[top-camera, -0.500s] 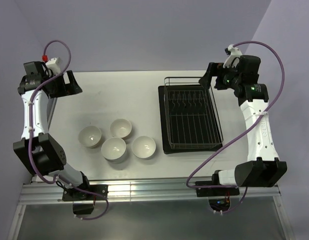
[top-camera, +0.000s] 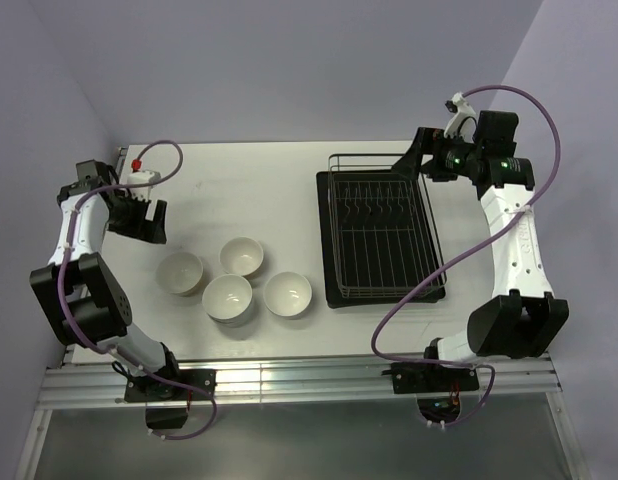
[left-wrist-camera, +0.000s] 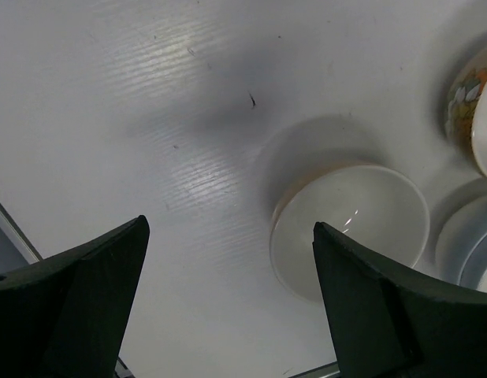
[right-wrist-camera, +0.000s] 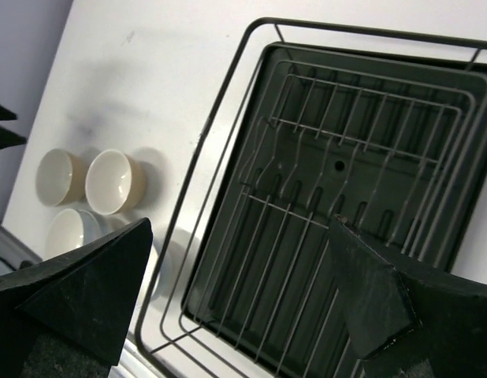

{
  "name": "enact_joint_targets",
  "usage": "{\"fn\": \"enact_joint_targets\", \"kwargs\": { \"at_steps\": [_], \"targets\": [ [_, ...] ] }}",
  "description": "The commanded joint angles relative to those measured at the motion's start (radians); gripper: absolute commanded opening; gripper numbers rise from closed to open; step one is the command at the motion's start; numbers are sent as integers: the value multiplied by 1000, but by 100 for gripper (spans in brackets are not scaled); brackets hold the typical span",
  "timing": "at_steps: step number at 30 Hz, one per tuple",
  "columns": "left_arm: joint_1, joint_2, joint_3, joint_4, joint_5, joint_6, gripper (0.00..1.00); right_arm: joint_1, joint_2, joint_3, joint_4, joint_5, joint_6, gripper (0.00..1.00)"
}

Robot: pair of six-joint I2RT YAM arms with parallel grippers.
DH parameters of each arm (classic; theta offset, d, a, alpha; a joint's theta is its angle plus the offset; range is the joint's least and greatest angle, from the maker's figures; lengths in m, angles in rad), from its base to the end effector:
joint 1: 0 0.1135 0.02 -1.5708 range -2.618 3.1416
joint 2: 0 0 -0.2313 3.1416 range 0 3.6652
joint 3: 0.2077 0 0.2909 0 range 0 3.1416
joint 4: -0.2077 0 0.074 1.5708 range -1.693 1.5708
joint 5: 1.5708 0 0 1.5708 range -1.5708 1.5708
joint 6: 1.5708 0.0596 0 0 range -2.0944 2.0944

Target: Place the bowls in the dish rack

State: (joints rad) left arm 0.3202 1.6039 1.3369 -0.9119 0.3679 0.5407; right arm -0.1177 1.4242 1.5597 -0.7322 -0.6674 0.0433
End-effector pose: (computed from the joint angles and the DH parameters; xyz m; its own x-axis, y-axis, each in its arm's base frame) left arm 0.3556 0.0953 0.2076 -0.8361 0.2287 -0.4986 0.3115 0.9461 -0.0884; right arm 0.3619 -0.0057 0.3723 -0.5755 0.1023 -0.8114 -0.3917 0.8365 0.3833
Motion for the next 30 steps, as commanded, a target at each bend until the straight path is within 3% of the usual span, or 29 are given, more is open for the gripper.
{"fn": "enact_joint_targets", "kwargs": {
  "at_steps": [1,19,30],
  "targets": [
    [5,39,-5,-10,3,100,89,6,-7,39,-7,-80,23,100],
    [3,120,-174,70,42,136,77,39,-33,-21,37,-156,58,100],
    [3,136,-203,131,85,113,45,44,-27,-30,71,-181,141,100]
  ]
}}
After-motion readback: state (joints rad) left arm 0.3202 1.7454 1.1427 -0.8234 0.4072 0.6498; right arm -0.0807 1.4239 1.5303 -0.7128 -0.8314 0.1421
